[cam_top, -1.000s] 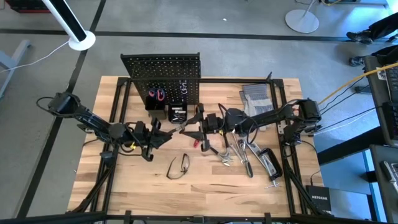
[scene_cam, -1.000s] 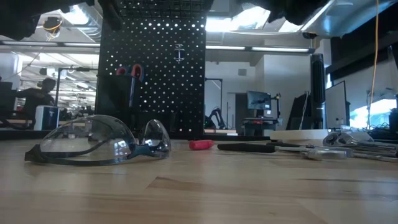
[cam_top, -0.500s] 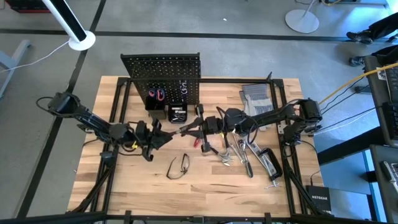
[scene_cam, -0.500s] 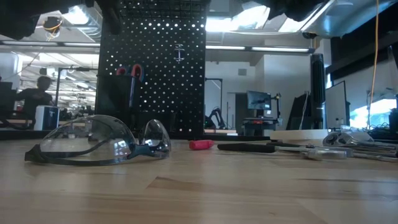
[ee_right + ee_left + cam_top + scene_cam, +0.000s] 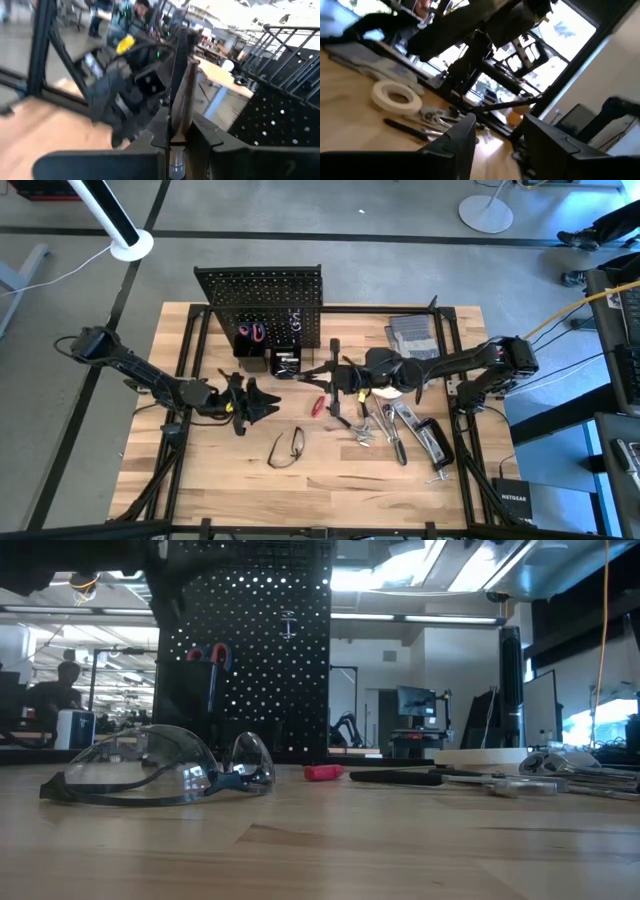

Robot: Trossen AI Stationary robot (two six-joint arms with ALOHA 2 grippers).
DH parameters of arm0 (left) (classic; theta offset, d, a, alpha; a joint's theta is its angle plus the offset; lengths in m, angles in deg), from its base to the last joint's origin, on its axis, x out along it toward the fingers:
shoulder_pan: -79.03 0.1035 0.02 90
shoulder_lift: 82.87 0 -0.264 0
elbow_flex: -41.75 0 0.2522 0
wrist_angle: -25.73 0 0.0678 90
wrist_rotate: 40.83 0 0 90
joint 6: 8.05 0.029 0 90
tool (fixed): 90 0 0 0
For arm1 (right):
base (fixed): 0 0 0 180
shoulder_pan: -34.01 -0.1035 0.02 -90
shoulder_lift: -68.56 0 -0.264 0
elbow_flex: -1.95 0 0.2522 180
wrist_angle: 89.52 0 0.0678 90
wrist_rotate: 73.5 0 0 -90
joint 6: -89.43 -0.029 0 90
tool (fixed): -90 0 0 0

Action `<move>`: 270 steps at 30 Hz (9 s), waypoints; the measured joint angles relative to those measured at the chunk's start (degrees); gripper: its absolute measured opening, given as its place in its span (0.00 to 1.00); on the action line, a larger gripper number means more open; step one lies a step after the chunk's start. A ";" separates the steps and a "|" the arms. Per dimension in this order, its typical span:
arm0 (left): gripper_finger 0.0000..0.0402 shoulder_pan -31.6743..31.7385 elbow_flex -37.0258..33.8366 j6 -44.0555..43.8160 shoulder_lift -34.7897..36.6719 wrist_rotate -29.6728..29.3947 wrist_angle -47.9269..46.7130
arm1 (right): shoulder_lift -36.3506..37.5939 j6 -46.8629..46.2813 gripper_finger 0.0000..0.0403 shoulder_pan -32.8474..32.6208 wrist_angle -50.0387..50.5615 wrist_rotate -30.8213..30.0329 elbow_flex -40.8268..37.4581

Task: Hang tools onto peg board
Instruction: Put the pliers into the left pegboard organizer bin

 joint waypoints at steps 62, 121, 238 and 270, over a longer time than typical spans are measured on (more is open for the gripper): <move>0.06 4.86 6.23 -0.43 -9.99 -9.74 24.95 | -6.86 25.25 0.45 -10.44 1.38 -30.98 0.02; 0.05 9.49 5.10 49.35 -0.26 -60.53 4.05 | -3.91 -11.72 0.57 -11.42 29.02 -42.57 -0.04; 0.43 -10.62 10.71 -11.52 -13.00 -15.54 -46.83 | -4.52 -50.32 0.12 -15.67 67.56 -7.07 -0.39; 0.43 -6.29 10.71 -5.68 -18.84 -9.92 -32.61 | -10.89 -30.18 0.02 -11.75 39.63 -3.69 -0.11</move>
